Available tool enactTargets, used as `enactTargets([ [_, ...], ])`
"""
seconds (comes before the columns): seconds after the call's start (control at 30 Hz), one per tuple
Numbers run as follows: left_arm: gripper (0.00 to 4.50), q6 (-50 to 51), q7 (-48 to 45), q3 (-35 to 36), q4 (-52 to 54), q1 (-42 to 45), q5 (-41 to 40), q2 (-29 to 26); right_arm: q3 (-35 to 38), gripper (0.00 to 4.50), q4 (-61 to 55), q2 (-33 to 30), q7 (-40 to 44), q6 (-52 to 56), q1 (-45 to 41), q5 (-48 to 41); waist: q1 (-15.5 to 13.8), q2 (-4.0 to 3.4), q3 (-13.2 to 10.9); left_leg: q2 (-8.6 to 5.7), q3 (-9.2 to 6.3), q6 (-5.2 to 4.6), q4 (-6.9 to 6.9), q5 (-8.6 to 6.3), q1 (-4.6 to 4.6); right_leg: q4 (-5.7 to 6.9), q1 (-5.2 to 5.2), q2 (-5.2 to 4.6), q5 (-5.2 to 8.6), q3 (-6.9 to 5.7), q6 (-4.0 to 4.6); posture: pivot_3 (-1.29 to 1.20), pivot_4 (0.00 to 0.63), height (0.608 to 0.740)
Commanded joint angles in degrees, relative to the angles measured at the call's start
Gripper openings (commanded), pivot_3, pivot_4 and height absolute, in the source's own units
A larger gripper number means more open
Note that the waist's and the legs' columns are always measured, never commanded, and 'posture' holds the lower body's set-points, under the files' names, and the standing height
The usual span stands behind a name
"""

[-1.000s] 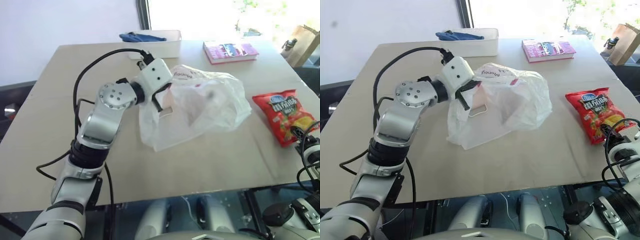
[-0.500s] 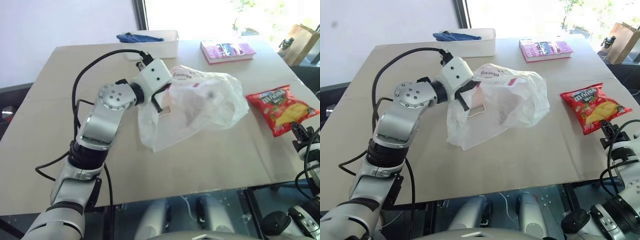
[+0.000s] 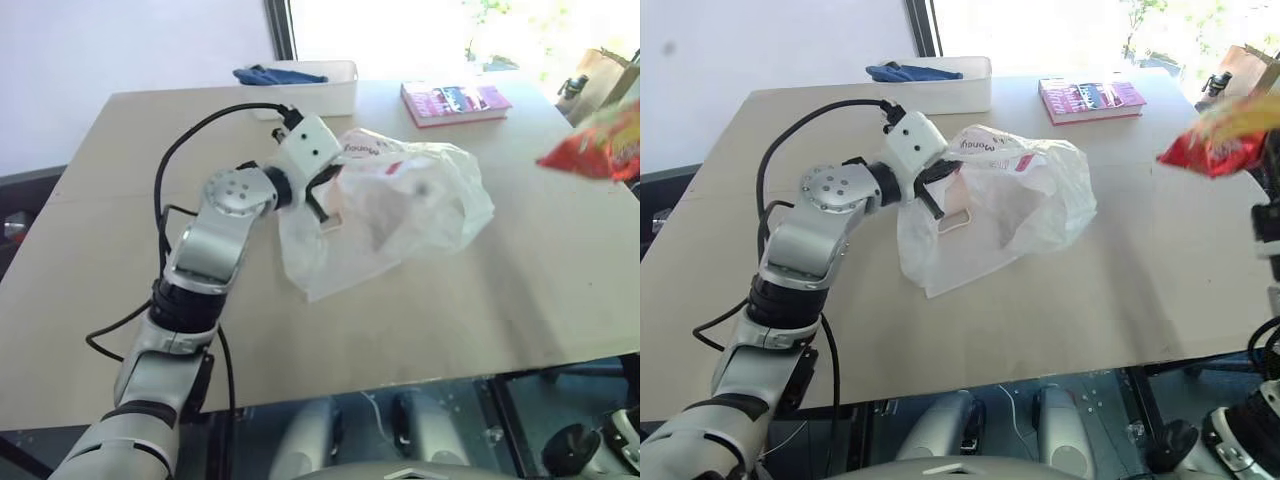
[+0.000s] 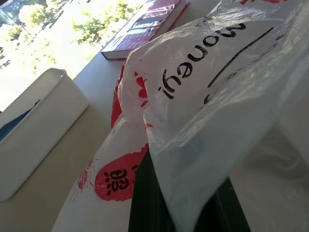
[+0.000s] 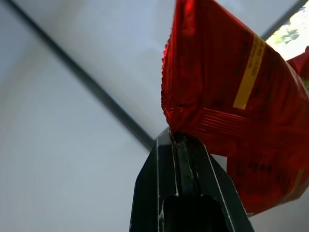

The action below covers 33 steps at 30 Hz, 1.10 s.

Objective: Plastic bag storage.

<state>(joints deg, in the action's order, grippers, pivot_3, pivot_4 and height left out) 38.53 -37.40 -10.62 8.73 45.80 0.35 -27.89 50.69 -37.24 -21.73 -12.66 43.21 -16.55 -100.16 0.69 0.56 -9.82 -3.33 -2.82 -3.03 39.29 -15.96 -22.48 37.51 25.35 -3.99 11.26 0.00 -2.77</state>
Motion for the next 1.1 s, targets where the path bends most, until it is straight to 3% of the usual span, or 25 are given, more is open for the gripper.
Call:
enactTargets([
  [0.03,0.00,0.7,0.7,1.8,-1.1,2.2,-0.8,0.2,-4.7,0.03,-8.5,-4.1,-1.7,-7.4,2.6,-11.4,0.0,0.00,0.0,0.00,0.00,-0.01,0.00,0.00,-0.01,0.00,0.00,0.00,0.00,0.00,0.00,0.00,0.150,0.740],
  [0.27,0.00,2.2,1.7,0.5,-7.1,5.8,0.7,0.3,-21.5,0.03,-22.0,-11.4,2.4,-23.1,5.8,-12.8,0.0,0.08,0.0,0.01,-0.01,-0.09,0.02,-0.05,-0.03,-0.08,-0.01,0.02,0.00,-0.03,-0.02,0.00,0.150,0.740],
  [0.5,0.00,3.3,1.0,2.8,-8.5,9.1,-1.7,1.0,-33.2,0.03,-22.4,-16.6,6.9,-23.6,8.2,-12.8,-0.1,0.19,-0.1,0.01,-0.08,-0.10,0.06,-0.05,-0.12,-0.23,-0.04,-0.02,0.00,-0.11,-0.03,0.00,0.150,0.740],
  [0.83,0.00,9.4,-1.2,7.2,4.3,4.7,-7.9,-3.7,-36.8,0.03,-14.8,-17.4,14.6,-17.7,13.1,-10.8,-0.1,0.19,-0.1,0.15,-0.09,0.09,-0.01,0.05,-0.25,-0.57,-0.02,0.00,-0.01,-0.01,-0.01,0.00,0.150,0.740],
  [1.1,0.00,10.0,0.8,5.9,4.2,7.4,-8.0,-2.1,-42.7,0.03,-12.9,-18.0,18.5,-13.8,8.8,-11.6,-0.6,0.22,-0.1,0.12,-0.10,0.06,0.04,0.04,-0.23,-0.57,-0.08,0.04,-0.01,-0.19,-0.02,0.00,0.150,0.740],
])
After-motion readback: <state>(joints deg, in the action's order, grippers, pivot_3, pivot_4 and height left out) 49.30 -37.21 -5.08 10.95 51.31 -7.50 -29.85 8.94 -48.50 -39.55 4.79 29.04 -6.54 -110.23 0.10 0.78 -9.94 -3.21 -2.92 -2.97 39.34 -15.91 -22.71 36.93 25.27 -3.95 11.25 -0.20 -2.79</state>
